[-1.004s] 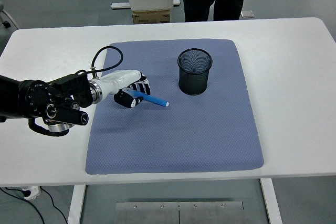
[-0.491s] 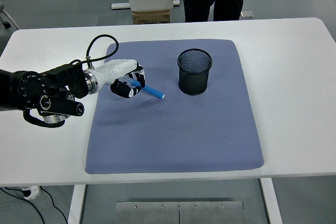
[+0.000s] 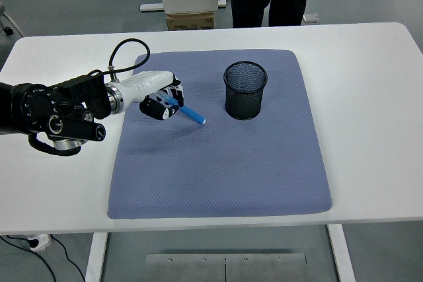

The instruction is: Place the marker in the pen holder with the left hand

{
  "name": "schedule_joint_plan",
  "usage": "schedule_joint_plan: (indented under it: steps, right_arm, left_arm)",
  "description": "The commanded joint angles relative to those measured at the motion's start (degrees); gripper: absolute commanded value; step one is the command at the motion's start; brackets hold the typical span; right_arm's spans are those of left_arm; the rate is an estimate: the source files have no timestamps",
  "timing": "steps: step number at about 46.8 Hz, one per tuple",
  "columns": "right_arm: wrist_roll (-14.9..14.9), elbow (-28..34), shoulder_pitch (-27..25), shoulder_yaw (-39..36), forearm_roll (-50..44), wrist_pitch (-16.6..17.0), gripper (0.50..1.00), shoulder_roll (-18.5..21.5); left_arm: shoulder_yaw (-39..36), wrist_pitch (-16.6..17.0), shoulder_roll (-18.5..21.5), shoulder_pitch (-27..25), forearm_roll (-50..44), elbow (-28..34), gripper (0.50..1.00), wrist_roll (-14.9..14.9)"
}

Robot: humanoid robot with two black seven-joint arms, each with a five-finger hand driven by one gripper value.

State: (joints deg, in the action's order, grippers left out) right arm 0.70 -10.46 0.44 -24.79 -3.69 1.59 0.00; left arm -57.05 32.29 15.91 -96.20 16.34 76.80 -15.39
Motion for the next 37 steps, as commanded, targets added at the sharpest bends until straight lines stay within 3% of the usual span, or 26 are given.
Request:
schedule_joint_plan:
  steps: [1,27,37]
  right_arm:
    - [0.0,0.0,0.0,0.0,0.0,0.0,1.0,0.0]
    - [0.0,0.0,0.0,0.0,0.0,0.0,1.0,0.0]
    - [0.0,0.0,0.0,0.0,0.0,0.0,1.0,0.0]
  left_arm:
    - [0.0,-0.12,0.0,-0.48,0.0,0.02,0.5,0.01]
    - [0.0,-1.0,0.0,-2.68,0.0,-0.42,0.5,0.09]
    - [-0.17,-3.11,0.69,-4.69,0.09,-0.42,0.5,0.18]
